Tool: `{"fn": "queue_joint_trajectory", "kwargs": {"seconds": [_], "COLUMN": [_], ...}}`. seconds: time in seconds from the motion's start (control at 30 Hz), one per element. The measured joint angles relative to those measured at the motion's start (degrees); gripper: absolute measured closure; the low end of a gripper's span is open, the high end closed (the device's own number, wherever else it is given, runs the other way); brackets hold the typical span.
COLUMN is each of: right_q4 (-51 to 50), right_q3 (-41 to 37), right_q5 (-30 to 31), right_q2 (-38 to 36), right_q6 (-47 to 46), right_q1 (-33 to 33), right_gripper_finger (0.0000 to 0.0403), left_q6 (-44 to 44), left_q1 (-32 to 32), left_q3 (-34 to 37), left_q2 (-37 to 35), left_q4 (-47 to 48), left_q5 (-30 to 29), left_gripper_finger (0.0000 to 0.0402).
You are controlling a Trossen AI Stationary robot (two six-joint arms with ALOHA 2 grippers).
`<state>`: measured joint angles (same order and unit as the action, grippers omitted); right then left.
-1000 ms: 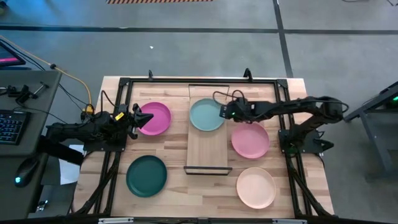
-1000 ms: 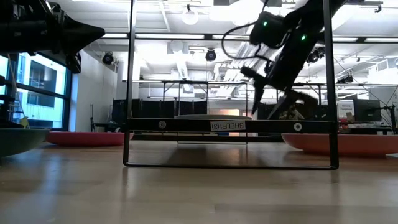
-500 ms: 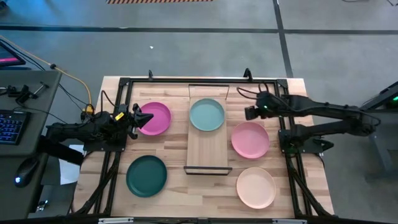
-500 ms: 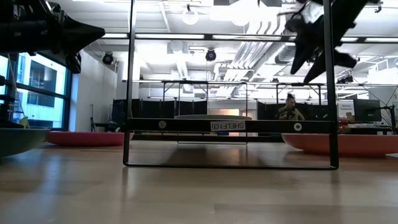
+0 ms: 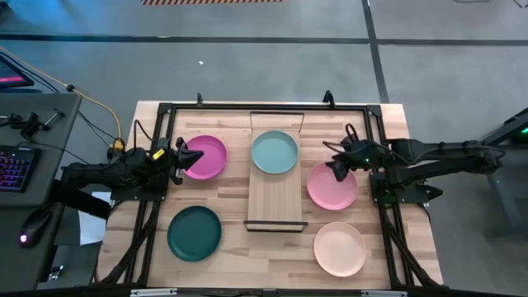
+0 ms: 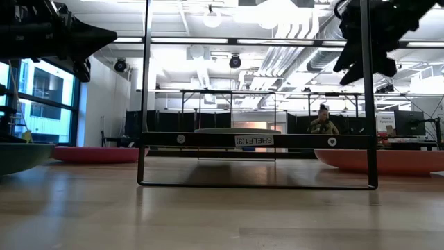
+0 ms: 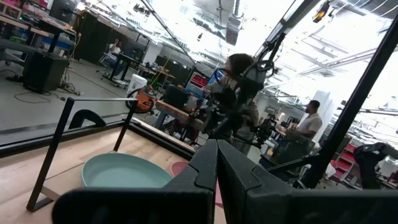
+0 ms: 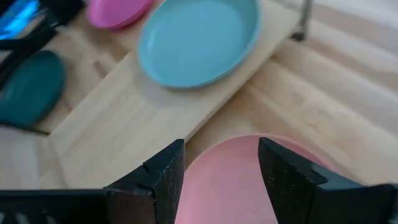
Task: Place and stack plates onto a shelf
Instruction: Put the pink plate on the shelf
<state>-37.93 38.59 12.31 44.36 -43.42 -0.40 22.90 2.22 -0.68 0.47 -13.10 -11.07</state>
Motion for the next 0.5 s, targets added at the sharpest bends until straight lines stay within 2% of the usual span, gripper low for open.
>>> {"fn": "queue_joint_trajectory", "kwargs": {"seconds": [0.23, 0.37, 0.5], "right_q4": [17.4, 28.2, 35.4], "right_q3": [-7.7, -7.3, -5.7], "right_q5": [-6.6, -6.3, -2.5], "right_q2": [-4.8, -6.1, -6.3], "right_q6": [-0.3, 0.3, 3.5], "right_q1": [0.2, 0.2, 0.2], "right_gripper_finger": [0.0218, 0.0218, 0.0218], "left_q6": [-1.3, 1.3, 0.6], "left_q1": [0.0, 0.0, 0.0], "left_q3": [0.0, 0.0, 0.0], "left_q2": [0.0, 0.0, 0.0], "left_q4": [-1.2, -4.8, -9.2], "left_q5": [-0.9, -1.8, -5.0], "left_gripper_finger": [0.0401, 0.0401, 0.0401]}}
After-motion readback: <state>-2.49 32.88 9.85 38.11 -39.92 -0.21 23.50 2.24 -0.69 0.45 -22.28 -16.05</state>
